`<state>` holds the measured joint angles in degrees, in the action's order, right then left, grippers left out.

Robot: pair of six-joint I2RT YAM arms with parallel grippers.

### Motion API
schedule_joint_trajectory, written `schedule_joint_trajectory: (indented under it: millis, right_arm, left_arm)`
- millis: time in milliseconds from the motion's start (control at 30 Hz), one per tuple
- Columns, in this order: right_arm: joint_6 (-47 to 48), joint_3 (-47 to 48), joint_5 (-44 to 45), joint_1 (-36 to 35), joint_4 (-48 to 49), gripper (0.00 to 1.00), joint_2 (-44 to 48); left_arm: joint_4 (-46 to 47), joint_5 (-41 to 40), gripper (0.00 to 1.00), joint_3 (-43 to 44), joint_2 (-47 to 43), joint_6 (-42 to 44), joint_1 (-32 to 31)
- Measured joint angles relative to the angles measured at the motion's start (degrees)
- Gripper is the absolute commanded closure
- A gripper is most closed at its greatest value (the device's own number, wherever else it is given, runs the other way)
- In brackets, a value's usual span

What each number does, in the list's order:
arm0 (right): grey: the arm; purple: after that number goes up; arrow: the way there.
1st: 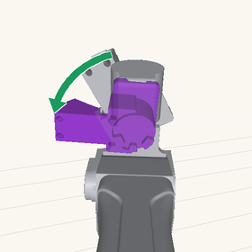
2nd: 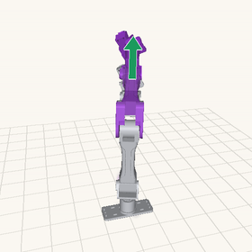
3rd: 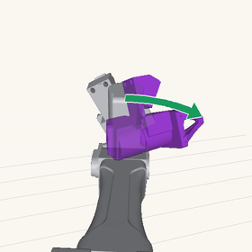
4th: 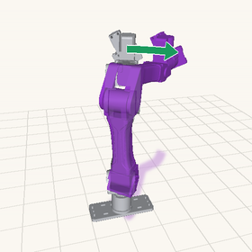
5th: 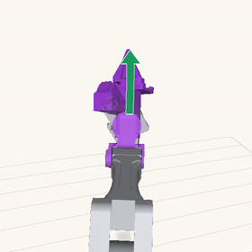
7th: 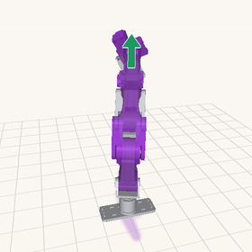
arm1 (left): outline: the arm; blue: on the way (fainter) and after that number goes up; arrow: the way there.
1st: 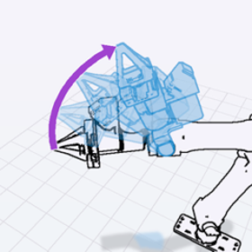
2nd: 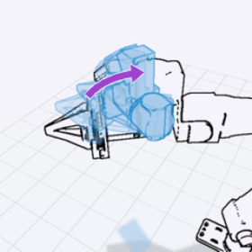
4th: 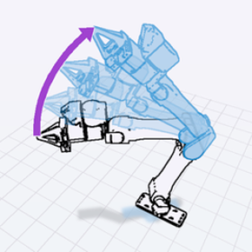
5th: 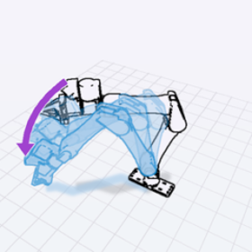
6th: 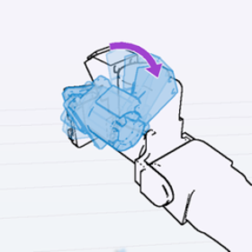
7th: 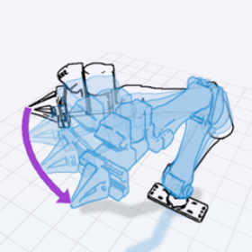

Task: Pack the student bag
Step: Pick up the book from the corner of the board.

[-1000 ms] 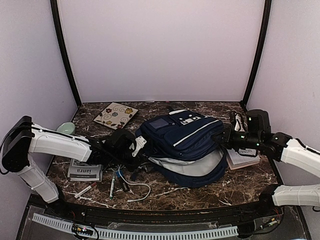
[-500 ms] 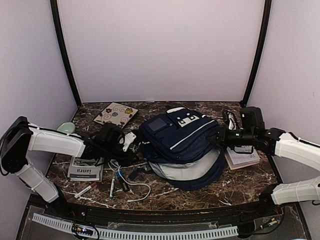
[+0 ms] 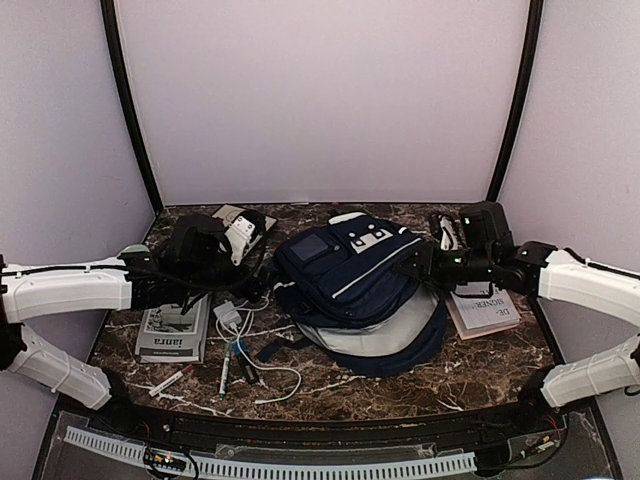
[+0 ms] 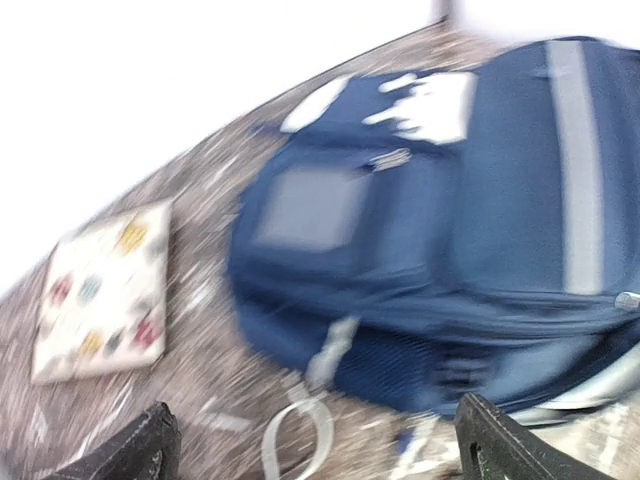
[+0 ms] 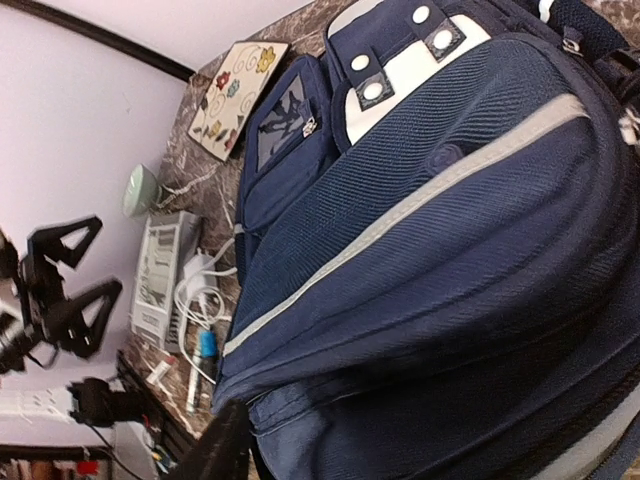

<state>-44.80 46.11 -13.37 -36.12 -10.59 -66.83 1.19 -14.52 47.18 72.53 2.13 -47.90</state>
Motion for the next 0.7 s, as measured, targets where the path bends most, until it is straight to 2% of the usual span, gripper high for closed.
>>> schedule_joint_trajectory:
  millis: [200, 333, 433, 567, 700]
  right_arm:
    - [0.74, -0.17, 8.83, -0.42, -6.21, 0.34, 4.17]
    - [1.97, -0.17, 15.13, -0.35, -10.56, 0.28, 8.07]
    - [3.78, -0.15, 20.06, -0.15, -13.20, 0.26, 9.27]
    - [5.84, 1.01, 22.86, 0.22, -17.00, 0.34, 8.48]
    - [7.26, 2.75, 17.68, 0.28, -15.80, 0.44, 6.97]
  left_arm:
    - [-14.38, -5.64, 0.01, 3.85, 4.33, -14.45, 6.40]
    - [-22.32, -11.61, 0.01, 4.22, 4.68, -22.64, 9.09]
    - [-23.98, -11.19, 0.01, 3.26, 2.60, -26.08, 13.11]
    - [-24.44, -8.09, 0.01, 1.05, 1.38, -30.56, 23.37]
    - [-27.54, -5.46, 0.01, -0.72, 2.21, -33.55, 30.88]
